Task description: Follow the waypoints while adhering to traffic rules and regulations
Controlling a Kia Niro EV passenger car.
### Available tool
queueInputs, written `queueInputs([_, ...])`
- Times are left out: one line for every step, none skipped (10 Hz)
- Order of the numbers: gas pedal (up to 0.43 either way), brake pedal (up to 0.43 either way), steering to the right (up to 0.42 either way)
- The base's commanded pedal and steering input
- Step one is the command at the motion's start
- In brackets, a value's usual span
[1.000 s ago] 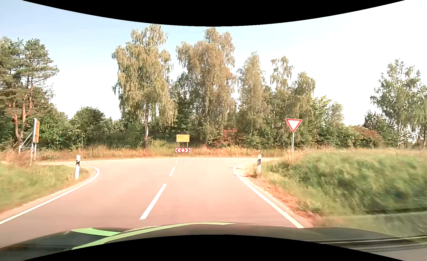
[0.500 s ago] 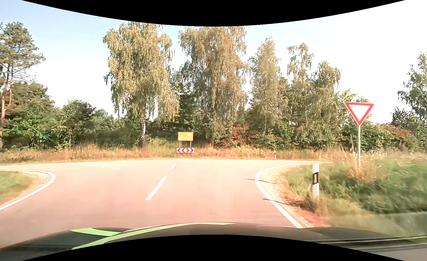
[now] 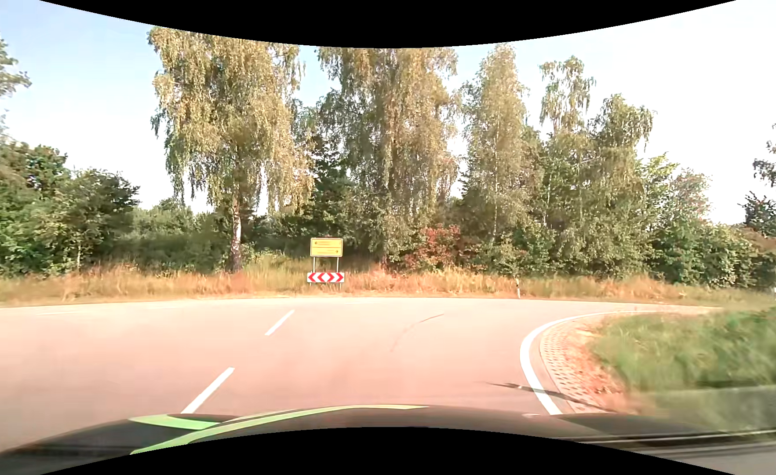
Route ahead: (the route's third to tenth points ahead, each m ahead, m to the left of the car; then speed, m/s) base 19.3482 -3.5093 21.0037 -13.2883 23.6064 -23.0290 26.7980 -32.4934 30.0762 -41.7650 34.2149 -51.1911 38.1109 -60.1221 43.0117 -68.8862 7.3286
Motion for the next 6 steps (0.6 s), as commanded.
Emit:
queueInputs([0.000,0.256,0.066])
queueInputs([0.000,0.256,0.083])
queueInputs([0.000,0.250,0.098])
queueInputs([0.000,0.250,0.120])
queueInputs([0.000,0.244,0.142])
queueInputs([0.000,0.244,0.160])
